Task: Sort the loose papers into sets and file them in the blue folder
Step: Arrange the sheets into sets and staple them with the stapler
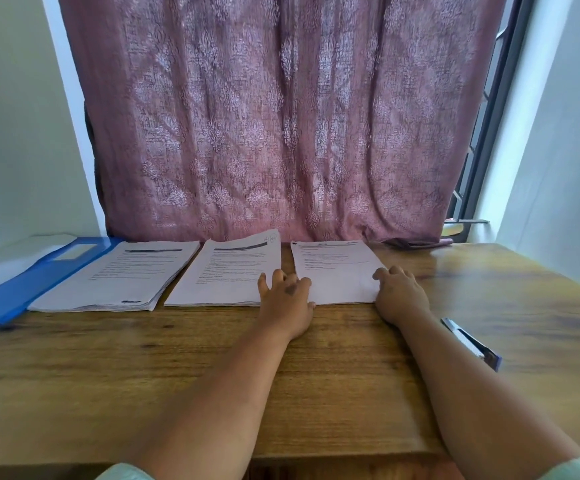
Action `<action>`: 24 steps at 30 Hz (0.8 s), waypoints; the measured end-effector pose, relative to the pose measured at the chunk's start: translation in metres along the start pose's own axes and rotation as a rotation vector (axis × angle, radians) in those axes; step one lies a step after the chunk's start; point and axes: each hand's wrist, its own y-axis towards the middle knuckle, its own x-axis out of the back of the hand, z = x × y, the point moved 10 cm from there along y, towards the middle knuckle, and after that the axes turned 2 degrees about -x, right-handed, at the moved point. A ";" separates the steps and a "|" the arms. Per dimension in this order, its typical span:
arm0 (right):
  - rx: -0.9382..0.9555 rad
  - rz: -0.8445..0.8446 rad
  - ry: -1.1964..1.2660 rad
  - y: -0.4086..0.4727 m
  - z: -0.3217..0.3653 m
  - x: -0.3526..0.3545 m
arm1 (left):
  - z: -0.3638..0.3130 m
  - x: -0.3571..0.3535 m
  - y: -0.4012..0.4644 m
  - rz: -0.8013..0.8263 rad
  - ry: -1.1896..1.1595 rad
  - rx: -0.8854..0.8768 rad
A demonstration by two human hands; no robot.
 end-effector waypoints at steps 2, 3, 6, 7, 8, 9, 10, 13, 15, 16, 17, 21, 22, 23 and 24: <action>0.048 0.004 0.023 -0.006 0.008 0.001 | -0.003 0.007 -0.004 -0.031 -0.015 -0.014; 0.076 0.008 0.034 -0.010 0.013 0.001 | -0.004 0.010 -0.008 -0.047 -0.028 -0.017; 0.172 -0.102 0.124 -0.026 0.031 0.016 | 0.001 0.024 -0.020 -0.127 -0.124 -0.010; 0.224 -0.161 0.171 -0.034 0.041 0.024 | 0.005 0.030 -0.026 -0.161 -0.171 0.002; 0.277 -0.199 0.210 -0.044 0.053 0.030 | 0.011 0.037 -0.035 -0.201 -0.217 0.018; 0.328 -0.235 0.244 -0.053 0.064 0.036 | 0.016 0.044 -0.044 -0.253 -0.253 0.027; 0.364 -0.258 0.264 -0.060 0.075 0.040 | 0.021 0.052 -0.053 -0.313 -0.284 0.032; 0.464 -0.329 0.331 -0.082 0.111 0.052 | 0.048 0.081 -0.088 -0.453 -0.390 0.077; 0.495 -0.349 0.419 -0.094 0.132 0.056 | 0.080 0.094 -0.109 -0.461 -0.476 0.109; 0.500 -0.341 0.468 -0.099 0.148 0.055 | 0.104 0.103 -0.124 -0.464 -0.495 0.134; 0.508 -0.328 0.503 -0.103 0.164 0.055 | 0.130 0.112 -0.137 -0.464 -0.499 0.179; 0.604 -0.198 0.577 -0.122 0.261 0.036 | 0.260 0.147 -0.206 -0.437 -0.419 0.521; 0.624 -0.153 0.600 -0.128 0.286 0.030 | 0.286 0.152 -0.222 -0.415 -0.359 0.579; 0.647 -0.094 0.618 -0.134 0.315 0.022 | 0.311 0.157 -0.238 -0.388 -0.297 0.621; 0.672 -0.025 0.616 -0.141 0.342 0.015 | 0.331 0.160 -0.251 -0.357 -0.245 0.648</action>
